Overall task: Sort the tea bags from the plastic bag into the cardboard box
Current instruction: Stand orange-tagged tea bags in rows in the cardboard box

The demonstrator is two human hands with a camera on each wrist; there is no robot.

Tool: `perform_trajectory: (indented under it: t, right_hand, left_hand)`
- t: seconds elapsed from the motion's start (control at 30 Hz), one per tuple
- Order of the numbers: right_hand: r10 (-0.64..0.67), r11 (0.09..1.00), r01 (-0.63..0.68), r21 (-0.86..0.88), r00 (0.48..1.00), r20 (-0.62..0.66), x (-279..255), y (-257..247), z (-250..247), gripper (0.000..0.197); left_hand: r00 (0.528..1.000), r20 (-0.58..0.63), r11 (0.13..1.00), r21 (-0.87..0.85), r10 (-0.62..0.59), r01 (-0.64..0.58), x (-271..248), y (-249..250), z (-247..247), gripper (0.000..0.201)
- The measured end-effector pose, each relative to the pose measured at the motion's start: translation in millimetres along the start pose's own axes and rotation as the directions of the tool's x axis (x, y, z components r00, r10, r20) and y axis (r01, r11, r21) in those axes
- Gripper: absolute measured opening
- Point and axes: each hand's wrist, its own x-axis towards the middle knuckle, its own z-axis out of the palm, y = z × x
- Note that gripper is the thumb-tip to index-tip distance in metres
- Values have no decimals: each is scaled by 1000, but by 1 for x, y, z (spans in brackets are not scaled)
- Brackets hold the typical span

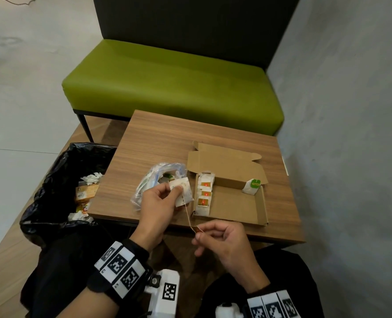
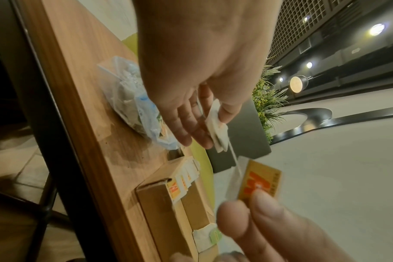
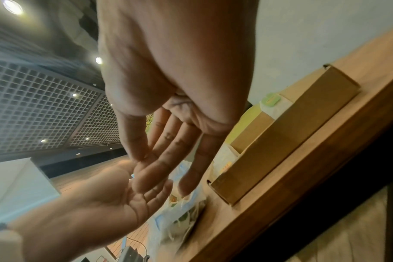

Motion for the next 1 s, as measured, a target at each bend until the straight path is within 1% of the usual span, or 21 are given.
perform_trajectory:
  t: [0.1, 0.17, 0.23, 0.33, 0.4, 0.5, 0.6, 0.67, 0.77, 0.83, 0.87, 0.93, 1.0]
  right_hand:
    - [14, 1000, -15, -8, 998, -62, -1, 5, 5, 5]
    - [49, 999, -47, 27, 992, -117, 0, 11, 9, 11]
    - [107, 992, -94, 81, 979, -173, 1, 15, 12, 16]
    - [230, 963, -190, 190, 948, -219, 4, 18, 13, 17]
    - [291, 941, -236, 243, 930, -224, 9, 18, 8, 17]
    - [335, 906, -248, 343, 915, -225, 18, 12, -2, 14]
    - [309, 904, -203, 377, 919, -246, 26, 2, -11, 11]
    - [254, 930, -154, 334, 925, -281, 31, -4, -15, 11]
    - [124, 983, -70, 170, 935, -333, 37, -8, -18, 10]
    - [33, 999, -26, 25, 941, -336, 40, -7, -18, 8]
    - [7, 1000, -15, -21, 944, -330, 41, -6, -17, 9]
    - [-1, 999, -10, -32, 947, -321, 42, -6, -16, 8]
    - [21, 1000, -16, 18, 951, -307, 43, -7, -16, 7]
  left_hand:
    - [1000, 21, 999, -45, -14, 15, -4, 0, 5, 15]
    - [999, 34, 996, -83, -26, 29, -7, 0, 7, 15]
    - [999, 38, 993, -118, -25, 29, -8, 1, 7, 16]
    - [998, 59, 987, -158, -14, 24, -11, 3, 7, 16]
    - [996, 86, 995, -103, 21, -12, -13, 3, 7, 14]
    - [980, 184, 997, 28, 71, -77, -18, -1, 5, 12]
    - [966, 254, 993, 85, 52, -76, -22, -7, 5, 11]
    - [958, 283, 989, 130, 37, -77, -23, -11, 6, 11]
    - [947, 320, 974, 214, -1, -72, -23, -16, 7, 10]
    - [946, 324, 969, 241, -27, -55, -22, -18, 8, 11]
    - [943, 330, 967, 249, -34, -52, -22, -18, 8, 11]
    - [939, 342, 963, 261, -34, -61, -22, -17, 9, 11]
    - [932, 360, 955, 285, -29, -80, -21, -17, 9, 12]
